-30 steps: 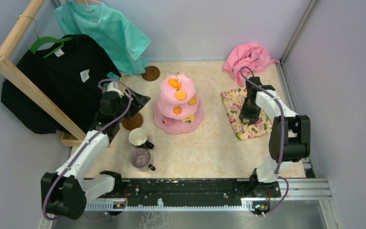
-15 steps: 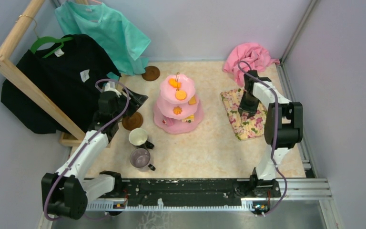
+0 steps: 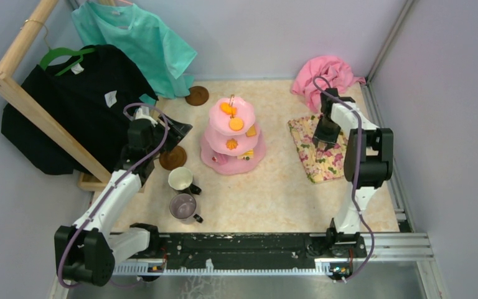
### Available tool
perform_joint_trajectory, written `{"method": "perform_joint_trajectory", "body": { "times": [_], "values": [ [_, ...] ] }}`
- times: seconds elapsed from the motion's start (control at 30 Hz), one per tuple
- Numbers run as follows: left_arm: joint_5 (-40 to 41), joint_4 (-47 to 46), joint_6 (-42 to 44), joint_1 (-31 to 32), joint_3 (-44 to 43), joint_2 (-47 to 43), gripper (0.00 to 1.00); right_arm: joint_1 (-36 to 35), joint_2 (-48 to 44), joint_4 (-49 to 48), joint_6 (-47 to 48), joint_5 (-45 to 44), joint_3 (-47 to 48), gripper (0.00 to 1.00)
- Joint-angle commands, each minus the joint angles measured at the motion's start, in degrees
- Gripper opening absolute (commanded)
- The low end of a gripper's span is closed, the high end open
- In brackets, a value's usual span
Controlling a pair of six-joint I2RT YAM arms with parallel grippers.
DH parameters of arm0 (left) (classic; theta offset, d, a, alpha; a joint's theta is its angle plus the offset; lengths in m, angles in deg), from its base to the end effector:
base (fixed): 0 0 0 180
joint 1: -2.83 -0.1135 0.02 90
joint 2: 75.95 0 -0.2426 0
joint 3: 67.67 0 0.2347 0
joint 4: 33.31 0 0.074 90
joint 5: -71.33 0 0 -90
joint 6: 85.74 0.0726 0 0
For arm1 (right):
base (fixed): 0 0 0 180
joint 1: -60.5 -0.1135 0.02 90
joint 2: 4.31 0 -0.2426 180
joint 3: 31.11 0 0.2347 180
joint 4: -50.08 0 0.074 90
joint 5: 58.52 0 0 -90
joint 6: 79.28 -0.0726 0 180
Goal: Serve the afternoon tea
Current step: Pick up the desert from the tray.
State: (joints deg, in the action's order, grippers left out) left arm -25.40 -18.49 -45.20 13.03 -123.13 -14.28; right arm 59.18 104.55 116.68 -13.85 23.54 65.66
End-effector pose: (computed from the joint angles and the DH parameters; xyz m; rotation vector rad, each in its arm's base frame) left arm 0.2687 -0.0570 0.2492 -0.6017 1.9298 -0.7932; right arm 0.3567 -0.0018 0.1508 0.6071 2.8517 -0.1325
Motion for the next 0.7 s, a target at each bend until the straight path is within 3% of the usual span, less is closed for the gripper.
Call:
{"method": "perform_joint_trajectory", "body": {
  "times": [0.0, 0.5, 0.67],
  "values": [
    [-0.3, -1.4, 0.3, -0.5, -0.5, 0.4, 0.69, 0.5, 1.0, -0.6, -0.2, -1.5, 3.5, 0.39],
    [-0.2, -1.4, 0.9, -1.1, -0.8, 1.2, 0.68, 1.6, 5.0, -0.7, -0.3, -1.8, 6.6, 0.39],
    [0.1, -1.3, 0.8, -1.3, -0.7, 0.9, 0.68, 1.9, 5.0, -0.8, -0.3, -1.5, 7.3, 0.31]
  ]
}}
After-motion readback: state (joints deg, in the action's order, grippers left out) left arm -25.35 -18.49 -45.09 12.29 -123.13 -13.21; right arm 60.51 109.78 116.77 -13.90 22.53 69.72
